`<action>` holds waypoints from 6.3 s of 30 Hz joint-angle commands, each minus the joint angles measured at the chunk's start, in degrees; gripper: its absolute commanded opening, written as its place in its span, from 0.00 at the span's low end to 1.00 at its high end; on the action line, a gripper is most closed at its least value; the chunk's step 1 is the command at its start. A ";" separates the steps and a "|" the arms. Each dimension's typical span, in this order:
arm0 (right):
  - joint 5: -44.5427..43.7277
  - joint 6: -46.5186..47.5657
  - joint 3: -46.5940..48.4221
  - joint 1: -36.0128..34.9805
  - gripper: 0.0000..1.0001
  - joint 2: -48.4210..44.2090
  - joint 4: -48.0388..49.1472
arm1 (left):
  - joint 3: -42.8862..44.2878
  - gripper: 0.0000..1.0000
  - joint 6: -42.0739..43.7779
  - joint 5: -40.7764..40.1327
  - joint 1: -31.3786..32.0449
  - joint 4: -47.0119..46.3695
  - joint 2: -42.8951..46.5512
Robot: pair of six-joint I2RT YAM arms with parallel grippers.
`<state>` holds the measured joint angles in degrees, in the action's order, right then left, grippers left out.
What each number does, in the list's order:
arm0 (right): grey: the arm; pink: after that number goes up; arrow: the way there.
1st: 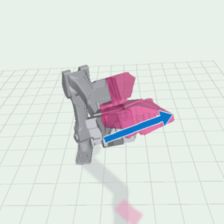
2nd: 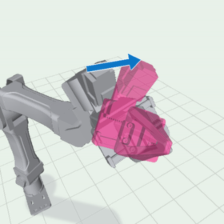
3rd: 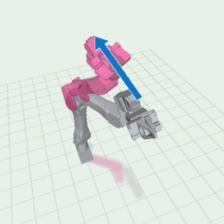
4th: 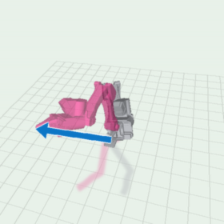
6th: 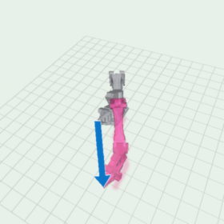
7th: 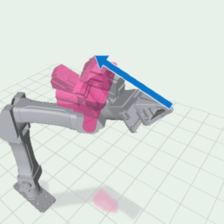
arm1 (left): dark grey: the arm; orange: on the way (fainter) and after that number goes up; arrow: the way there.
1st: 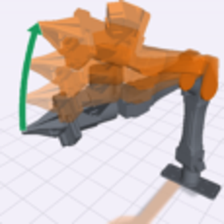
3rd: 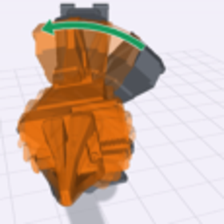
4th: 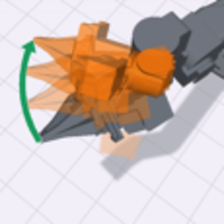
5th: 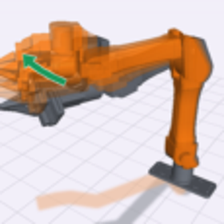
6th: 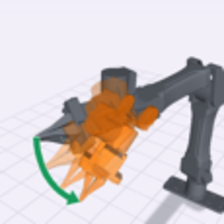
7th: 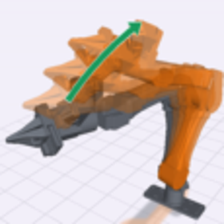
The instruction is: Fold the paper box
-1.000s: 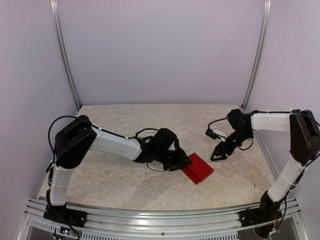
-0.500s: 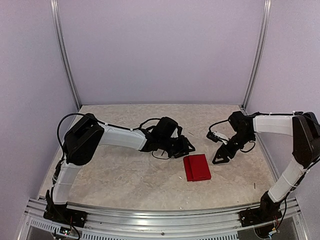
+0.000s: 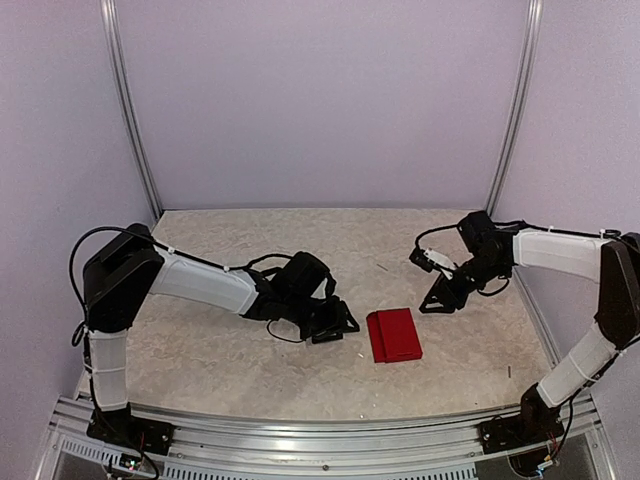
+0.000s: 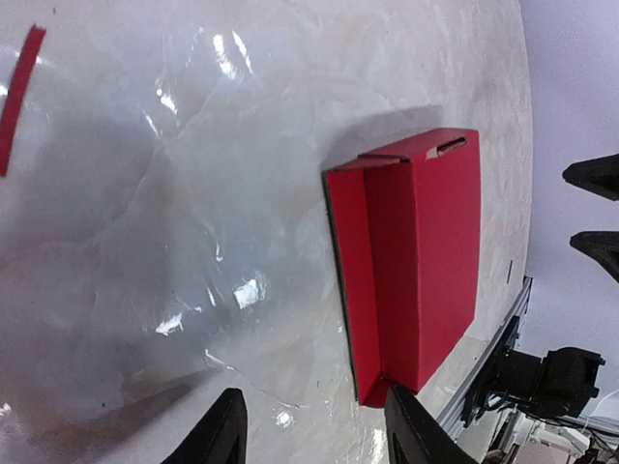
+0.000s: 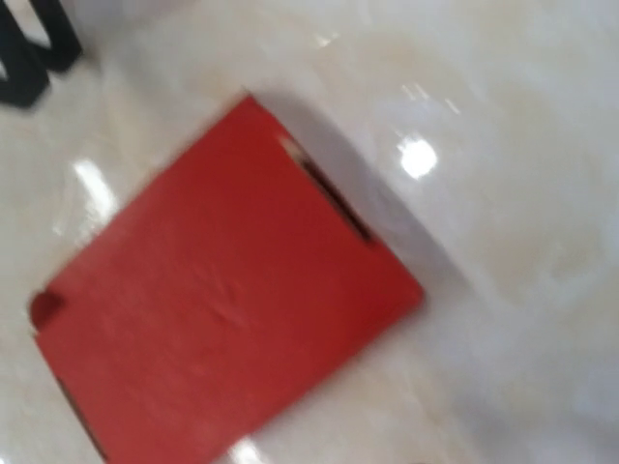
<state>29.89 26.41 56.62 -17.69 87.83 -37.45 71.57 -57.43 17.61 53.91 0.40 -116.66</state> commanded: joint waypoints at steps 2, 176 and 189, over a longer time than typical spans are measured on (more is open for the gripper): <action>3.52 0.73 0.66 -4.85 0.36 3.15 2.66 | -2.48 0.49 -4.36 0.97 1.80 -5.90 -1.30; 8.06 18.85 2.89 -13.37 0.33 19.61 3.72 | -3.33 0.35 68.58 -2.35 7.02 -9.18 -3.68; 9.49 19.03 2.27 -13.50 0.31 24.51 2.60 | 11.40 0.35 75.72 -1.74 7.00 -3.57 -11.09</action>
<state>42.30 45.54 61.39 -28.93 106.24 -32.51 77.38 14.28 16.19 60.42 -0.21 -123.96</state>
